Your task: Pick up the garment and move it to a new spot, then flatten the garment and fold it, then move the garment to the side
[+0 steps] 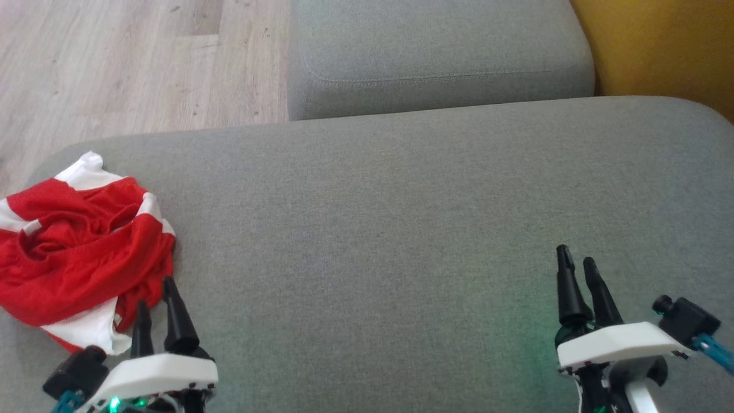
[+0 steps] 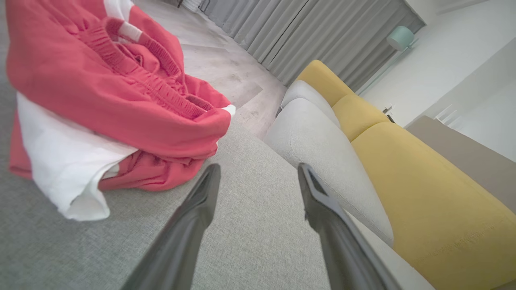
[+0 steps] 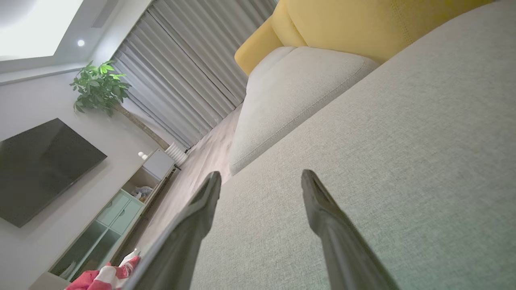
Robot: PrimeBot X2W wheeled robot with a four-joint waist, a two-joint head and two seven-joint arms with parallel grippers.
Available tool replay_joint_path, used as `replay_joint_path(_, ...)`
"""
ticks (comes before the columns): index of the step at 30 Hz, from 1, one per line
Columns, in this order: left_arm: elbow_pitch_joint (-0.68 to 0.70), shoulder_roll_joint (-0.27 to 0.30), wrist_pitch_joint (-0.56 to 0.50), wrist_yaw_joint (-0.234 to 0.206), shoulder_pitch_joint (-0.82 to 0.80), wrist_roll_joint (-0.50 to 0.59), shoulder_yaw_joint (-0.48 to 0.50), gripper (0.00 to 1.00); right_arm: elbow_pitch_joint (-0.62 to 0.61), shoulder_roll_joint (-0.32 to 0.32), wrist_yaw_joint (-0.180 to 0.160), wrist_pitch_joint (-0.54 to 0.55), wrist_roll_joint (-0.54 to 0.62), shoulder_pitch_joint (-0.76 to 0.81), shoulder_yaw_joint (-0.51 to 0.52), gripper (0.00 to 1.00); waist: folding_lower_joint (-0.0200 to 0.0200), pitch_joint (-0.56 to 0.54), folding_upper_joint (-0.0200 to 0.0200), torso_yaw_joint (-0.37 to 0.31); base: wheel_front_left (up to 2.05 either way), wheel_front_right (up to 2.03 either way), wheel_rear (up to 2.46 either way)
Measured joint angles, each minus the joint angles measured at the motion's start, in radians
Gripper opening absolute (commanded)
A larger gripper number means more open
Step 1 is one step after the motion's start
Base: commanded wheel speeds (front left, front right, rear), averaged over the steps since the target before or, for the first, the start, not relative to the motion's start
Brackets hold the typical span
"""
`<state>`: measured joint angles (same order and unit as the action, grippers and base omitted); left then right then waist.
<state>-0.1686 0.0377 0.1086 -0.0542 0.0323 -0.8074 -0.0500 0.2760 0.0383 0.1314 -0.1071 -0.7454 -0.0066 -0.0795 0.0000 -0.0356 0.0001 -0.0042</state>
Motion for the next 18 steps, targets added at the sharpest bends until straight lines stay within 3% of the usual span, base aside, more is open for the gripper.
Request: replay_joint_path(18,0.002,0.001,0.055,-0.017,0.016,0.235,-0.051,1.0,-0.006,0.002,0.0,-0.055,0.212,0.002,-0.04,1.0,0.0001,-0.013,0.0,0.0,0.0,0.0,0.0)
